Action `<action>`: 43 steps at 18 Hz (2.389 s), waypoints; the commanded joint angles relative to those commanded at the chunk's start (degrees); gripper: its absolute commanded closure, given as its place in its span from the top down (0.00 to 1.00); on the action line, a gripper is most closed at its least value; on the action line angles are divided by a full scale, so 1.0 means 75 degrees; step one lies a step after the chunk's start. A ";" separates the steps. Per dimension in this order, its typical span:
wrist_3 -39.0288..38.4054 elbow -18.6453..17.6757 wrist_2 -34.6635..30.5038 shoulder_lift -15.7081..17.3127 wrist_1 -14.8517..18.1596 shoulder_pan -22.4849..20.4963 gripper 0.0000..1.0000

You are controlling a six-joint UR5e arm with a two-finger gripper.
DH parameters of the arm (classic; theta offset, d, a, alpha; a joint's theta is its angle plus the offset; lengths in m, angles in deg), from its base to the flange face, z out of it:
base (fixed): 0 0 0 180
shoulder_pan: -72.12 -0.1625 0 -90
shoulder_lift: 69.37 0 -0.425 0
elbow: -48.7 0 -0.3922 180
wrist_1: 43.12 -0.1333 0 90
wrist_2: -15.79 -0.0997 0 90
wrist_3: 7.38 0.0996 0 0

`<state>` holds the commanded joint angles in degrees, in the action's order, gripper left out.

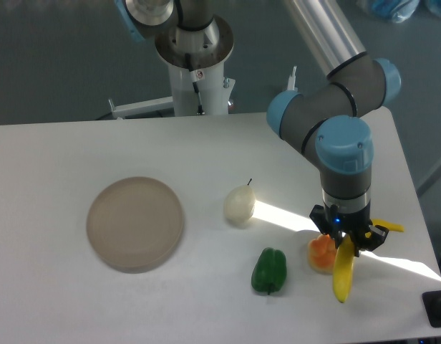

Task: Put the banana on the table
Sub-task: 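Lift the gripped yellow banana up and away from the orange, then lower the held banana down onto the table surface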

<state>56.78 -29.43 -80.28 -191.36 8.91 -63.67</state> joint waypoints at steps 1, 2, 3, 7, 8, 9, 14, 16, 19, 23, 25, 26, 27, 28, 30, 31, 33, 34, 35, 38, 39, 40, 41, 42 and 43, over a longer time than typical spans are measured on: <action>-0.0012 -0.0023 0.0023 0.0023 -0.0012 0.0000 0.26; -0.0012 -0.0012 0.0035 0.0035 -0.0012 -0.0012 0.26; -0.0012 -0.0012 0.0024 0.0058 0.0011 -0.0012 0.26; -0.0012 0.0000 0.0035 0.0140 0.0047 -0.0012 0.26; -0.0012 0.0000 0.0047 0.0176 0.0047 -0.0012 0.26; -0.0012 -0.0012 0.0035 0.0199 0.0058 -0.0012 0.26; 0.0105 -0.0373 0.0047 0.0608 0.0141 -0.0058 0.26; 0.0373 -0.0737 0.0035 0.0901 0.0141 -0.0082 0.26; 0.1076 -0.1462 0.0000 0.1521 0.0152 -0.0374 0.26; 0.2410 -0.2634 0.0047 0.2248 0.0141 -0.0936 0.26; 0.3102 -0.3126 0.0070 0.2612 0.0129 -0.1287 0.26; 0.3430 -0.3315 0.0070 0.2753 0.0141 -0.1382 0.26; 0.3770 -0.3502 0.0070 0.2847 0.0141 -0.1522 0.26; 0.4156 -0.3701 0.0140 0.2952 0.0141 -0.1674 0.26; 0.4813 -0.4158 0.0444 0.3070 0.0117 -0.1956 0.26; 0.5048 -0.4369 0.0608 0.3128 0.0106 -0.2143 0.26; 0.5576 -0.4686 0.0948 0.3152 0.0094 -0.2460 0.26; 0.5625 -0.4873 0.1112 0.3164 0.0082 -0.2519 0.26; 0.5602 -0.5084 0.1183 0.3199 0.0024 -0.2589 0.26; 0.4938 -0.5390 0.1289 0.3258 0.0023 -0.2683 0.26; 0.4435 -0.5414 0.1393 0.3258 0.0023 -0.2684 0.26; 0.4116 -0.5414 0.1487 0.3246 0.0023 -0.2660 0.26; 0.3870 -0.5484 0.1569 0.3246 0.0012 -0.2614 0.26; 0.3682 -0.5531 0.1582 0.3246 0.0012 -0.2590 0.26; 0.3471 -0.5624 0.1582 0.3258 0.0012 -0.2590 0.26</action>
<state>82.81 -71.61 -68.41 -166.93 9.00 -83.09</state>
